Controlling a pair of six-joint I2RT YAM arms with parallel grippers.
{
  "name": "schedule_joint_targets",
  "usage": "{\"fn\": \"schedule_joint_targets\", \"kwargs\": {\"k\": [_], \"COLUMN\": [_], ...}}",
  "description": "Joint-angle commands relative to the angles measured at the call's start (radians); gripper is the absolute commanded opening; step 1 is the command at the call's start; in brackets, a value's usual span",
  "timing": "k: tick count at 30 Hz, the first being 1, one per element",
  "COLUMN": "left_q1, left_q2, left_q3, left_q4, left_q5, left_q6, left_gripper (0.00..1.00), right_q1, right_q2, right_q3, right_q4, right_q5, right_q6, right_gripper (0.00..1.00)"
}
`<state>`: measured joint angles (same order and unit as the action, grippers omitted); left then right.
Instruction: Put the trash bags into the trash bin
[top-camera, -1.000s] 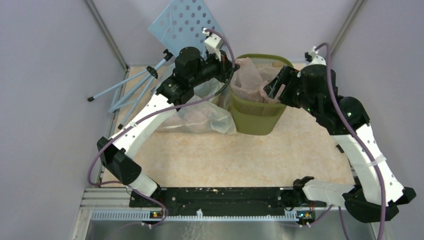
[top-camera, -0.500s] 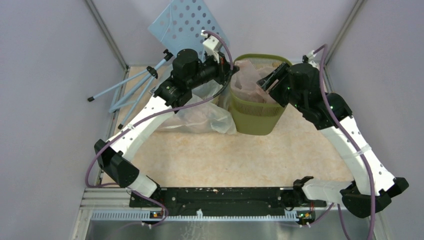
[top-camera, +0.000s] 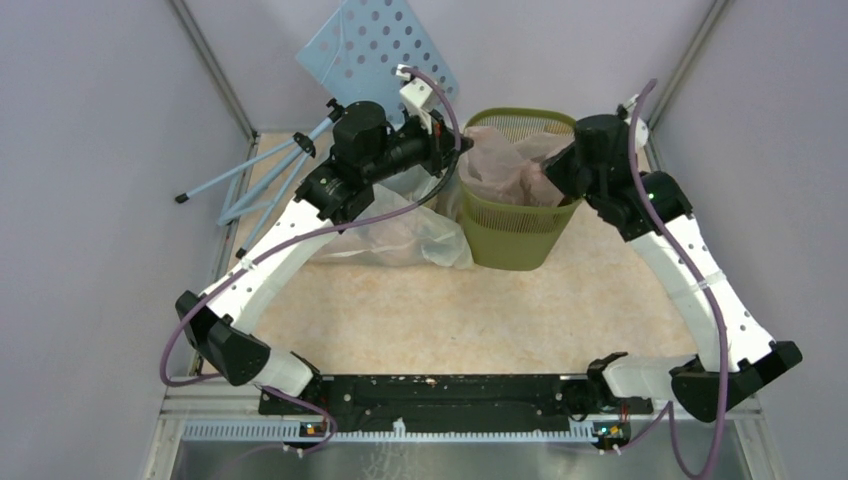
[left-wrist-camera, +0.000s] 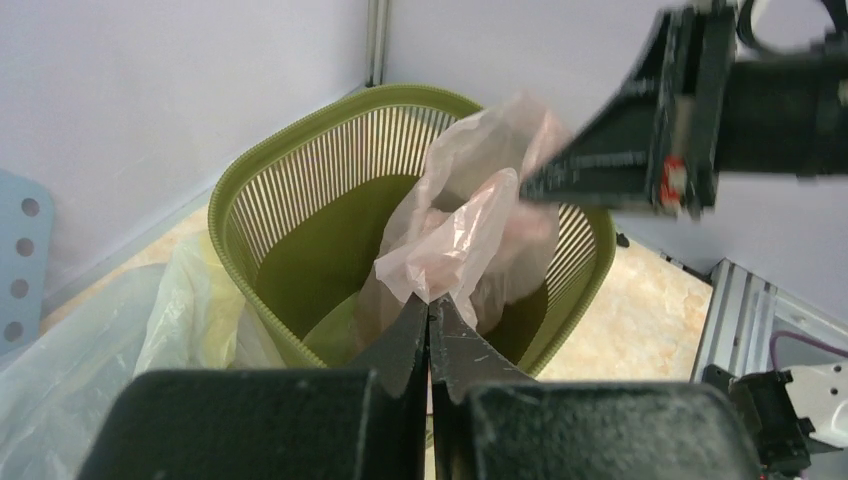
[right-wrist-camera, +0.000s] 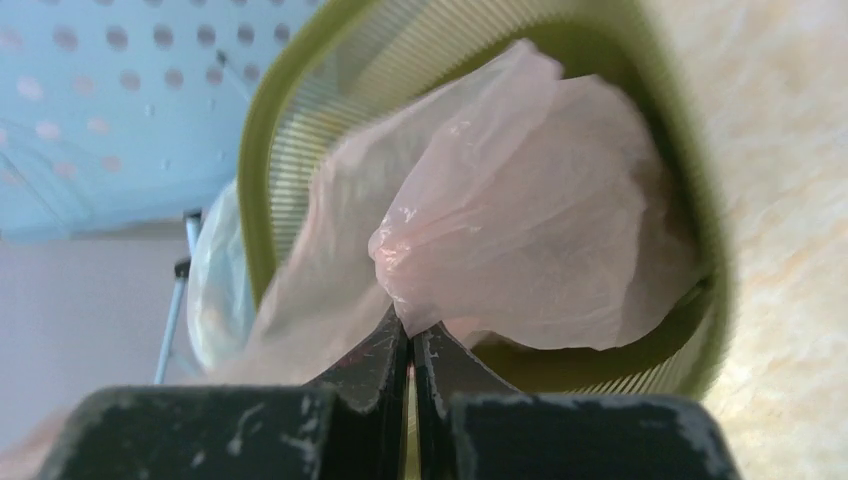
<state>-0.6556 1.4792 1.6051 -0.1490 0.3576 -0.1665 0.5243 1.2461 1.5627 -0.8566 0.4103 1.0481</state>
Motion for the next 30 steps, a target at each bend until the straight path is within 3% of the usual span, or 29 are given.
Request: {"fn": "schedule_joint_targets", "kwargs": {"k": [1,9,14,21,25,30], "left_q1": [0.003,0.008,0.012,0.018,0.033,0.039], "left_q2": [-0.069,-0.09,-0.085,-0.076,-0.057,-0.009], "left_q3": [0.0,0.022,0.042,0.053,0.041,0.057], "left_q4": [-0.06,-0.114,-0.131,-0.139,-0.083,-0.005], "left_q5": [-0.004,-0.197,-0.289,-0.524,-0.506,-0.372], "left_q6": [0.115,0.188,0.215,0.233,0.243,0.241], "left_gripper": [0.0,0.0,0.0,0.0,0.0,0.0], "right_q1": [-0.133,-0.281,-0.378,-0.505,-0.521,-0.536], "right_q2": [-0.01,0.022,0.041,0.085,0.12,0.183], "right_q3": [0.119,0.277,0.311,0.323,0.325,0.353], "right_q4": [-0.022,-0.18,-0.205,-0.175,-0.106,-0.049], "right_q5": [-0.086,-0.176,-0.177,-0.213,-0.309,-0.406], "right_q6": [-0.186,-0.388,-0.447,-0.534,-0.609,-0.623], "right_gripper": [0.0,0.0,0.0,0.0,0.0,0.0]}}
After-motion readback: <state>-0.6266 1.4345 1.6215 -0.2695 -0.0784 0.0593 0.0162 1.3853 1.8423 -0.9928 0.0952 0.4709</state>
